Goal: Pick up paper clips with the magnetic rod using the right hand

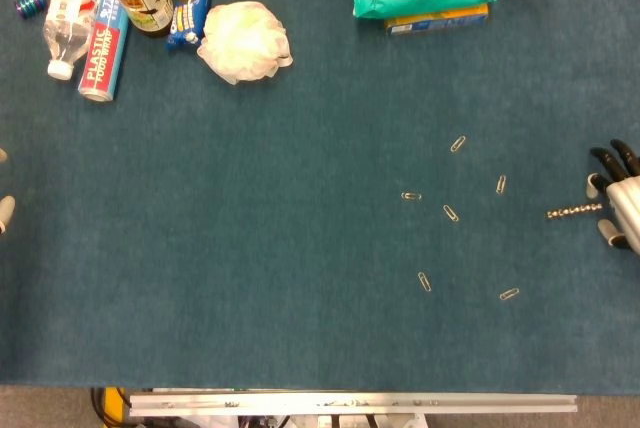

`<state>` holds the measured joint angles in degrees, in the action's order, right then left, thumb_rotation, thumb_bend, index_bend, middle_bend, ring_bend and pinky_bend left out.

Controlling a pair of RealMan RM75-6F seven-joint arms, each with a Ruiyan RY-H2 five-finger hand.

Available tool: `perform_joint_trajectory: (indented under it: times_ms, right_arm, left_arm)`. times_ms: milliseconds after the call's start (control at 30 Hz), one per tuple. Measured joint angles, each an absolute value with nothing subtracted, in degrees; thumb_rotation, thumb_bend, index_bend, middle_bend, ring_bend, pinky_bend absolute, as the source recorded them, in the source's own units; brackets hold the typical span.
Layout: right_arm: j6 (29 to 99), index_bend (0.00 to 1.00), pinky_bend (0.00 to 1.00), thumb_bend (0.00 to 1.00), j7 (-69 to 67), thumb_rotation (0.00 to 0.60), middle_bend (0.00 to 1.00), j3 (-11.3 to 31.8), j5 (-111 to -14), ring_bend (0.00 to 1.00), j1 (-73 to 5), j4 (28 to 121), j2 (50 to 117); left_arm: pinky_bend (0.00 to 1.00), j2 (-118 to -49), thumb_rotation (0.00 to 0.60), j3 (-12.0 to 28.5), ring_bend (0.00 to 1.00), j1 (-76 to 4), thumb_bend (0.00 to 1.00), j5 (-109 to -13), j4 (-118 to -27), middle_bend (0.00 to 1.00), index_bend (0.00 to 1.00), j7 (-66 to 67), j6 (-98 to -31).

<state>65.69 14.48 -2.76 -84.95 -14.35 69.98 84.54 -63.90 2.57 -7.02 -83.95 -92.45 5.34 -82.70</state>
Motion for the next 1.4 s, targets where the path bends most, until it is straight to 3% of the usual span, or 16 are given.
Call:
perform_joint_trajectory:
  times_ms: [1400]
  right_arm:
    - [63.6,0.48,0.27,0.29,17.2,0.6,0.2,-2.0,-82.6,0.07,-15.4,70.8,85.3]
  left_arm:
    - [0.54,-63.9,0.6,2.6,0.29,-6.9,0.26,-83.9,-92.4,0.33,0.37,5.3,-82.9]
